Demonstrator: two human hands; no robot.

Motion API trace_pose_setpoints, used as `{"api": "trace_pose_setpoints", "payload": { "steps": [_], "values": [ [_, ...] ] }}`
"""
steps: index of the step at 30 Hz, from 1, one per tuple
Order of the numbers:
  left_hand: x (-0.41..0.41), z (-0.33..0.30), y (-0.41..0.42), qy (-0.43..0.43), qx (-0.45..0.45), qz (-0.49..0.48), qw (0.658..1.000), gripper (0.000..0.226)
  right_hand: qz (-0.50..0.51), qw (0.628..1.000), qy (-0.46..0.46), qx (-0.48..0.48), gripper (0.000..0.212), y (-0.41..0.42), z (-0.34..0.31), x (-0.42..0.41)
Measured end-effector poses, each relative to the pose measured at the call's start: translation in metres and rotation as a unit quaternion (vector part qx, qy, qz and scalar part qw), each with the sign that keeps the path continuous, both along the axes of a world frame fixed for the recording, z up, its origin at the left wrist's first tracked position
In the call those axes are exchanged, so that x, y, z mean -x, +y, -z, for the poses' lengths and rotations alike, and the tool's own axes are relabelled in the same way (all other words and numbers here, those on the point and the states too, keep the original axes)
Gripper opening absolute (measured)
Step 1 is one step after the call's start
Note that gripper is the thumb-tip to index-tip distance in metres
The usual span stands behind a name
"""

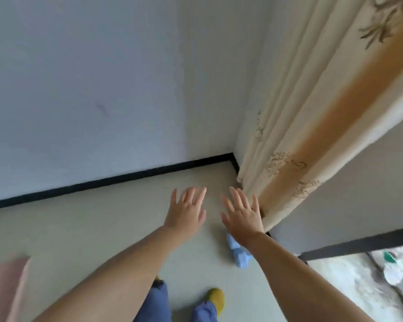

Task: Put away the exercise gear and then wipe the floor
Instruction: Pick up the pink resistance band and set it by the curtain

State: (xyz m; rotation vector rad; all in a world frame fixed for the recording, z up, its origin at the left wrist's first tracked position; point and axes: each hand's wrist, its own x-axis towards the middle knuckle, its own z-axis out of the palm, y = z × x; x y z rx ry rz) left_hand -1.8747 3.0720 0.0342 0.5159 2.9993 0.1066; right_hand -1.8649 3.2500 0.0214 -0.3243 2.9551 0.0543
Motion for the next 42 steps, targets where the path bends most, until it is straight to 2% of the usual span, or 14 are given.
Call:
{"api": "trace_pose_setpoints", "payload": {
  "steps": [2,4,7,14,18,20,25,29,36,42],
  "values": [
    [-0.027,-0.004,-0.046,-0.005,0.010,-0.090,0.996,0.056,-0.065,0.997,-0.034,0.016,0.054,-0.042,-0.005,0.002],
    [-0.058,-0.010,-0.089,-0.005,0.008,-0.184,0.983,0.054,-0.124,0.992,-0.016,0.017,0.056,-0.090,-0.024,-0.005],
    [-0.114,-0.022,-0.145,0.011,0.009,-0.272,0.962,0.058,-0.238,0.971,-0.017,-0.006,0.056,-0.159,-0.035,-0.025],
    [-0.310,-0.035,-0.252,0.020,0.008,-0.457,0.889,0.058,-0.409,0.913,0.007,0.001,0.058,-0.320,-0.040,-0.155],
    [-0.464,-0.038,-0.319,0.012,0.064,-0.516,0.854,0.055,-0.498,0.867,-0.007,0.031,0.058,-0.412,-0.039,-0.285],
    [-0.537,-0.045,-0.346,0.015,0.077,-0.564,0.822,0.054,-0.546,0.837,-0.013,0.030,0.057,-0.452,-0.041,-0.348],
    [-0.661,-0.065,-0.390,0.040,0.117,-0.620,0.775,0.054,-0.621,0.782,0.005,0.055,0.055,-0.528,-0.059,-0.459],
    [-0.725,-0.069,-0.416,0.045,0.101,-0.680,0.725,0.051,-0.683,0.729,0.021,0.040,0.056,-0.581,-0.065,-0.514],
    [-0.798,-0.062,-0.496,0.047,0.066,-0.737,0.671,0.057,-0.732,0.681,0.015,0.027,0.056,-0.691,-0.065,-0.595],
    [-0.857,-0.056,-0.619,0.024,0.044,-0.761,0.647,0.059,-0.736,0.675,0.020,0.041,0.055,-0.823,-0.055,-0.659]
  ]
}}
